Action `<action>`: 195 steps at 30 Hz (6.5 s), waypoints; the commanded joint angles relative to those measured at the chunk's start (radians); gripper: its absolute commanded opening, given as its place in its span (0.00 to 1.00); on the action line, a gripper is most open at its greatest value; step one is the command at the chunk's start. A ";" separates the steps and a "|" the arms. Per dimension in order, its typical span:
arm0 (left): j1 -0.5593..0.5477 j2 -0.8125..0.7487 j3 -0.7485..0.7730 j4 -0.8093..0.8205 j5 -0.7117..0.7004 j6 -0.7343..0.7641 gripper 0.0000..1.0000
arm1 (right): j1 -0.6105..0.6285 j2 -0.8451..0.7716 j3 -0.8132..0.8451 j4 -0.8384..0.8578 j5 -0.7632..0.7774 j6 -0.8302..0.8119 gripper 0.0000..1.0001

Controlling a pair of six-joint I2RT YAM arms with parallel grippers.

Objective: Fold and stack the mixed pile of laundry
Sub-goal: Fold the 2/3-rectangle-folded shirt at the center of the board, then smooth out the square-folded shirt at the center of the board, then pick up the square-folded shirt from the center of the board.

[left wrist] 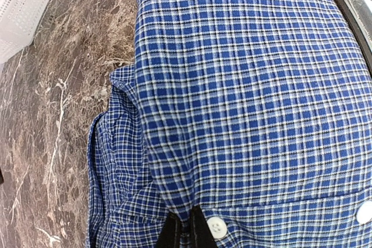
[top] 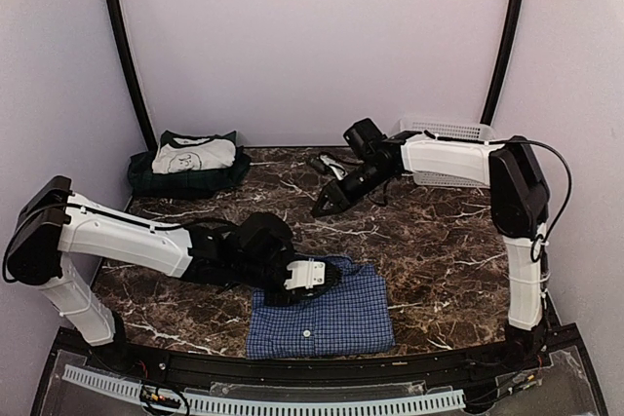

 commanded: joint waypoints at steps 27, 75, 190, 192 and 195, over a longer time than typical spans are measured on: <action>0.164 0.077 0.204 -0.111 -0.021 0.196 0.00 | 0.053 0.223 0.006 -0.034 -0.073 -0.052 0.00; 0.395 -0.228 -0.071 -0.096 0.162 -0.933 0.74 | -0.042 -0.417 -0.598 0.180 0.164 0.150 0.66; 0.352 -0.095 -0.235 0.348 0.520 -1.395 0.99 | 0.011 -0.594 -0.998 0.811 -0.110 0.781 0.99; 0.367 -0.074 -0.174 0.354 0.547 -1.388 0.99 | -0.016 -0.571 -0.948 0.814 -0.121 0.763 0.99; 0.380 0.003 -0.071 0.373 0.582 -1.372 0.99 | -0.062 -0.488 -0.877 0.877 -0.171 0.771 0.99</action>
